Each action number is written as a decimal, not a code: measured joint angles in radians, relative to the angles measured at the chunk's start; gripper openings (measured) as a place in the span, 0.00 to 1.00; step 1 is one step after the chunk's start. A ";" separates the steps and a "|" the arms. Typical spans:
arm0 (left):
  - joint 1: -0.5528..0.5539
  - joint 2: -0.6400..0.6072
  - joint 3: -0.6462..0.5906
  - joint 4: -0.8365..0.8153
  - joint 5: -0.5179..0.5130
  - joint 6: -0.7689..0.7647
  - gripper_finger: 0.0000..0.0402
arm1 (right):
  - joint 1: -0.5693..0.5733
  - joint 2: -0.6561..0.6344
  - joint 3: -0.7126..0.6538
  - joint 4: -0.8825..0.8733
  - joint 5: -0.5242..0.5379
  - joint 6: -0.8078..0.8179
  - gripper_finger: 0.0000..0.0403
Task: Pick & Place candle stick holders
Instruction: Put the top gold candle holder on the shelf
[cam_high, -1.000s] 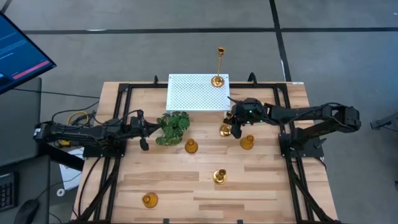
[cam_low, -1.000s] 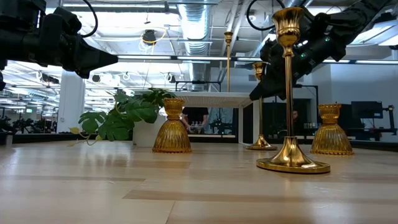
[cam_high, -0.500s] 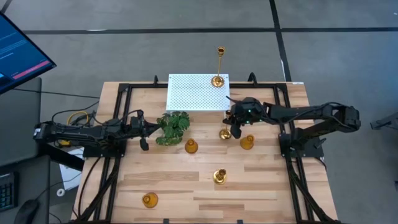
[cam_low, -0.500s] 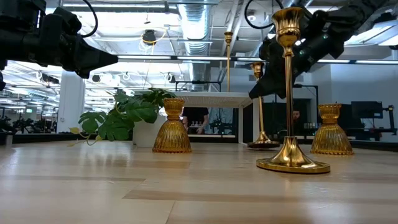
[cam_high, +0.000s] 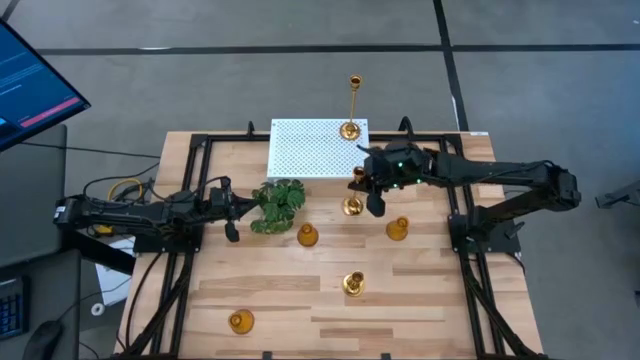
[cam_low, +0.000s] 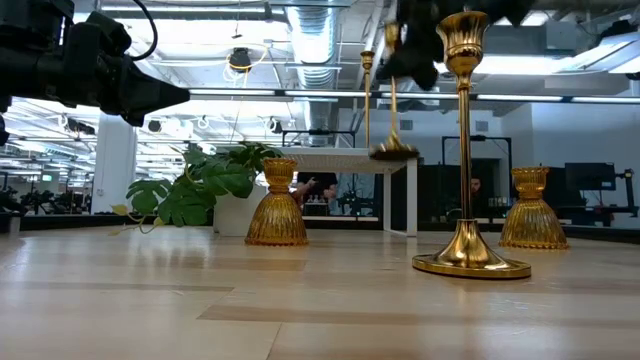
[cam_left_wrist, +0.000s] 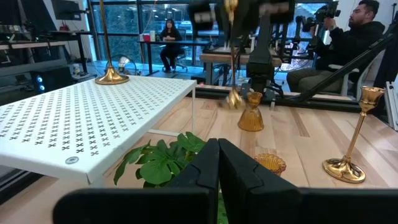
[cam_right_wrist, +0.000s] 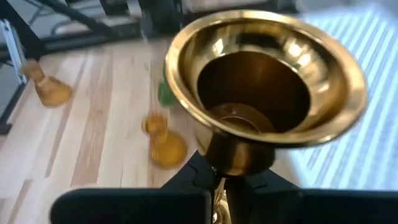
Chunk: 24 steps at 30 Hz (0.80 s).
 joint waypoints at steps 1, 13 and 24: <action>0.000 0.000 0.000 -0.001 0.000 0.000 0.01 | -0.006 0.000 0.026 -0.013 0.000 -0.019 0.02; 0.000 0.000 0.000 -0.001 0.000 0.000 0.01 | -0.214 0.000 0.115 -0.014 0.003 -0.093 0.01; 0.000 0.000 0.000 -0.001 0.000 0.001 0.01 | -0.291 0.000 0.115 0.125 -0.009 -0.094 0.00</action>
